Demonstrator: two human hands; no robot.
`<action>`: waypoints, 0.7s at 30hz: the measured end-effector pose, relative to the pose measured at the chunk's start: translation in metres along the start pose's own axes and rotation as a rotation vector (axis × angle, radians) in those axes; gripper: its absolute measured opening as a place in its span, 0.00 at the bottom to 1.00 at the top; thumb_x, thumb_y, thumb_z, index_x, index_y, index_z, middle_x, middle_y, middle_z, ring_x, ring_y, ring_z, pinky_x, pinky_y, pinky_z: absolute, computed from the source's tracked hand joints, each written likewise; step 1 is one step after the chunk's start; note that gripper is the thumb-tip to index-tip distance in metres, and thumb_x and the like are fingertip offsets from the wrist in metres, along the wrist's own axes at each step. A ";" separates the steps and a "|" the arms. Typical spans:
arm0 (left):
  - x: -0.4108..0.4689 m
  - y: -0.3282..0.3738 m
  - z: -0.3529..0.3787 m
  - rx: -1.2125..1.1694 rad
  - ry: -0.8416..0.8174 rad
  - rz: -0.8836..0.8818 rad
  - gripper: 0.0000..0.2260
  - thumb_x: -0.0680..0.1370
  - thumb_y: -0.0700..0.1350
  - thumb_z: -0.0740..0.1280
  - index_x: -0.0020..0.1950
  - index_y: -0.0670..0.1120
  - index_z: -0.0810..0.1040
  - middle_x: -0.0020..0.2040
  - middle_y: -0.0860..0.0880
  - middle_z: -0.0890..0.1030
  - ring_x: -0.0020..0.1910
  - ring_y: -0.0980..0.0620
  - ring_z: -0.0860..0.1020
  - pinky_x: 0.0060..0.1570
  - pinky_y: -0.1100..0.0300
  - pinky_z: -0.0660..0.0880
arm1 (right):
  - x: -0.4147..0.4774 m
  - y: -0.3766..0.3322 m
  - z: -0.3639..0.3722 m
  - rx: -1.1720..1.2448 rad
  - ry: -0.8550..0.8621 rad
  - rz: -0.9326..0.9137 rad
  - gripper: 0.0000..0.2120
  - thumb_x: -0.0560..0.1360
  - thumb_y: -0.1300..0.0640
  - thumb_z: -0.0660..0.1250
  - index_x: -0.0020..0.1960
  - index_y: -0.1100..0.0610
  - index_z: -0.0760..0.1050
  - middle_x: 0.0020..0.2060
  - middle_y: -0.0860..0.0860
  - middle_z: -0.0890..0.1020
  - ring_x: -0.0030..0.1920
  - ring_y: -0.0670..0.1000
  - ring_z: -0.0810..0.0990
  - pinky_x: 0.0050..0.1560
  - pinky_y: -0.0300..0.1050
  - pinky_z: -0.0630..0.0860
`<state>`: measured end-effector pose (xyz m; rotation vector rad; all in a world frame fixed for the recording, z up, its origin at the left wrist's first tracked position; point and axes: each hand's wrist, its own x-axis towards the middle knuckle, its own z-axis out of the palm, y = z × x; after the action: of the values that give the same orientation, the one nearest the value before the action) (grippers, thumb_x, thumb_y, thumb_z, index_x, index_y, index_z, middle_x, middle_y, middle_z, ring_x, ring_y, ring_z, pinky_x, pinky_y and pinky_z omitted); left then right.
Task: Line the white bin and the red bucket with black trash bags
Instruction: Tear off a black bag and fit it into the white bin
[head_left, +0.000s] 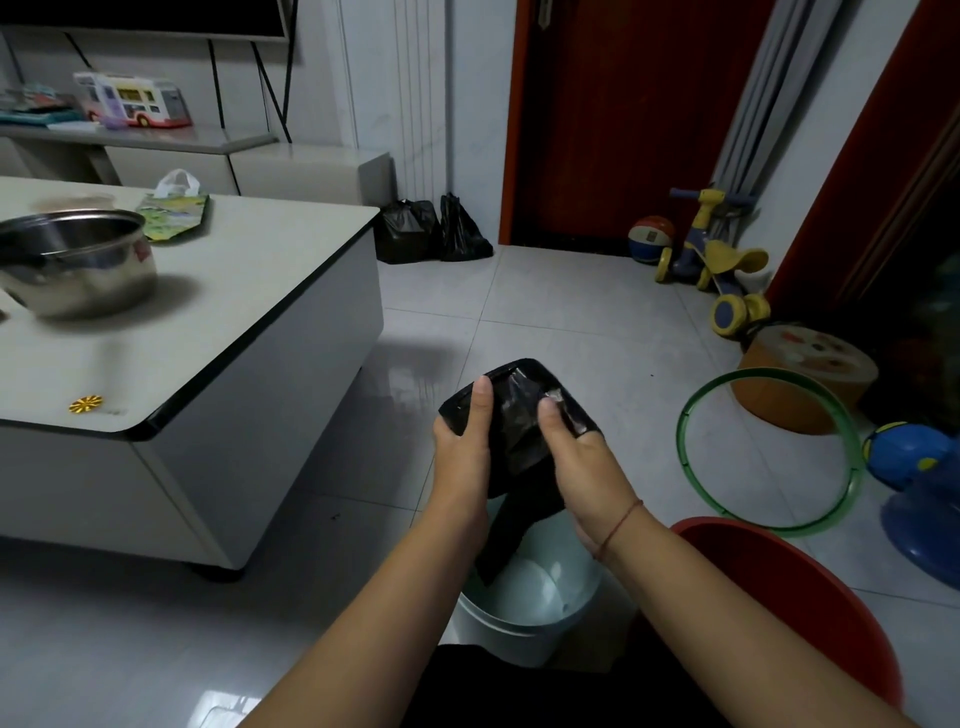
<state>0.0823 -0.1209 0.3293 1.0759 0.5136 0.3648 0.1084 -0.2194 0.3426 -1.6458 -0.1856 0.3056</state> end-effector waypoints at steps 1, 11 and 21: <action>0.000 0.000 -0.001 -0.002 -0.030 -0.026 0.34 0.64 0.68 0.67 0.64 0.51 0.71 0.57 0.48 0.81 0.54 0.47 0.81 0.51 0.48 0.80 | 0.002 0.000 -0.001 0.033 0.043 0.022 0.19 0.77 0.41 0.60 0.51 0.56 0.81 0.48 0.57 0.85 0.52 0.57 0.82 0.58 0.54 0.77; -0.001 -0.001 -0.002 -0.056 -0.156 -0.044 0.30 0.66 0.61 0.70 0.63 0.47 0.76 0.53 0.45 0.85 0.51 0.47 0.84 0.46 0.51 0.82 | -0.003 -0.002 -0.007 0.351 -0.074 0.009 0.25 0.62 0.44 0.75 0.52 0.60 0.82 0.49 0.57 0.86 0.54 0.56 0.83 0.62 0.54 0.75; 0.004 -0.005 -0.002 -0.054 0.010 0.012 0.30 0.61 0.60 0.74 0.58 0.46 0.77 0.51 0.43 0.84 0.49 0.44 0.84 0.41 0.52 0.82 | -0.008 0.001 -0.004 0.032 -0.311 -0.140 0.24 0.64 0.45 0.75 0.58 0.53 0.79 0.52 0.50 0.85 0.56 0.47 0.82 0.59 0.42 0.76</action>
<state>0.0848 -0.1196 0.3230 1.0257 0.5034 0.3931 0.1020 -0.2252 0.3425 -1.5386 -0.5254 0.4548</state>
